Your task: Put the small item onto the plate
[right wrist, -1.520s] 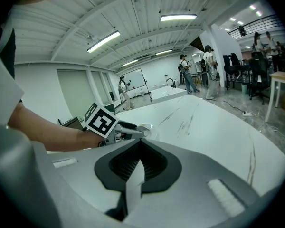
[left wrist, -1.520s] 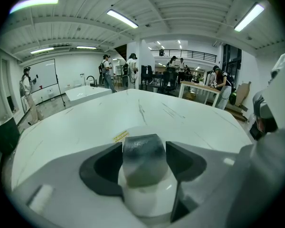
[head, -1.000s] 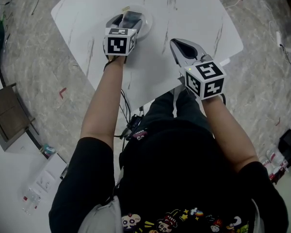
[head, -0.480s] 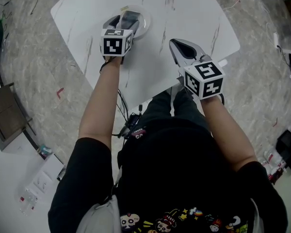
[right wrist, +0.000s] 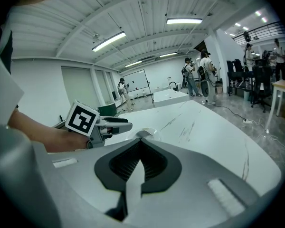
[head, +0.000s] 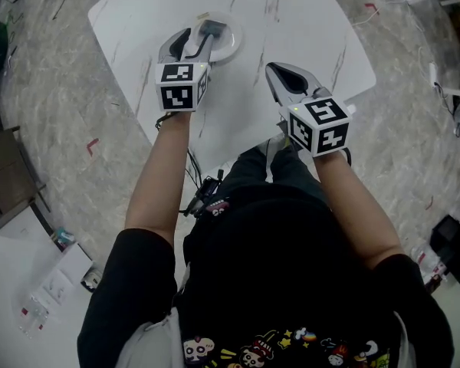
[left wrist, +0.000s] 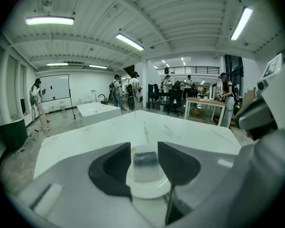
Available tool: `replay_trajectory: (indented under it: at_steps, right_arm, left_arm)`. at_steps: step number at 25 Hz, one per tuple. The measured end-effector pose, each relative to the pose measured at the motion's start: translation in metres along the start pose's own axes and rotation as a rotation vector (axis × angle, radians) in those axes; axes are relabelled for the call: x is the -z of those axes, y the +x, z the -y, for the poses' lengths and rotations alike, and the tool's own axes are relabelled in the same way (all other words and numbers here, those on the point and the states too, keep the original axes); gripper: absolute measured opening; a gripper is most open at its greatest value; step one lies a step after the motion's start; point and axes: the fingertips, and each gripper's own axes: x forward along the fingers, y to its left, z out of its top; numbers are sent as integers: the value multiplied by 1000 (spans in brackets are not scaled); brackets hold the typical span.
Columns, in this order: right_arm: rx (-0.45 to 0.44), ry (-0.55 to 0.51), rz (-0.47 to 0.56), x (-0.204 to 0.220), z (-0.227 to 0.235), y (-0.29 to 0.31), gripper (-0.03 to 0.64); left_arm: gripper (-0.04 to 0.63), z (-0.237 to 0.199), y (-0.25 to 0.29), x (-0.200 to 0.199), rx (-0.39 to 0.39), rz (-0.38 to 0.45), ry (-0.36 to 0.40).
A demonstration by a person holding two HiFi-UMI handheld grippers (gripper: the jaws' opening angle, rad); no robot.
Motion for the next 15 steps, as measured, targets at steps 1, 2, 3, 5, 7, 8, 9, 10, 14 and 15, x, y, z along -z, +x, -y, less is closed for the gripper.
replay_trajectory:
  at_steps: [1,2,3,5,7,8,9,10,14,15]
  right_arm:
    - [-3,-4,3,-2,-1,1,18]
    - [-6,-9,7,-5,-3,1,18]
    - [-10,-13,12,-8,-4,2,18]
    - [-17,-23,22,-15,-6,2,18]
    - [-24,-33,35,-22,-10,2,18]
    - [-28,-37,42,-26,-11,2,18]
    - [-31,-43,49,-30,-13,2,18]
    - [-34,-48,57,-33,-14,1,18]
    - [-38,-70,84,-46,-15,-4,18]
    - [-37,-73,91,-49,-14,-6,18]
  left_arm:
    - [177,1,-6,-4,-10,17,2]
    - [142,2,-13,-9,-19,35,5]
    - [112,3,-20,-14,-26,53,6]
    - [91,8,-33,-25,-29,88,7]
    - [66,13,-47,-37,-32,123,7]
    - [51,14,-54,-43,-37,144,8]
    - [29,15,-62,-49,-48,166,8]
    - [20,14,-70,-55,-61,187,8]
    - [2,5,-101,-73,-113,251,-20]
    - [2,1,-110,-76,-133,265,-23]
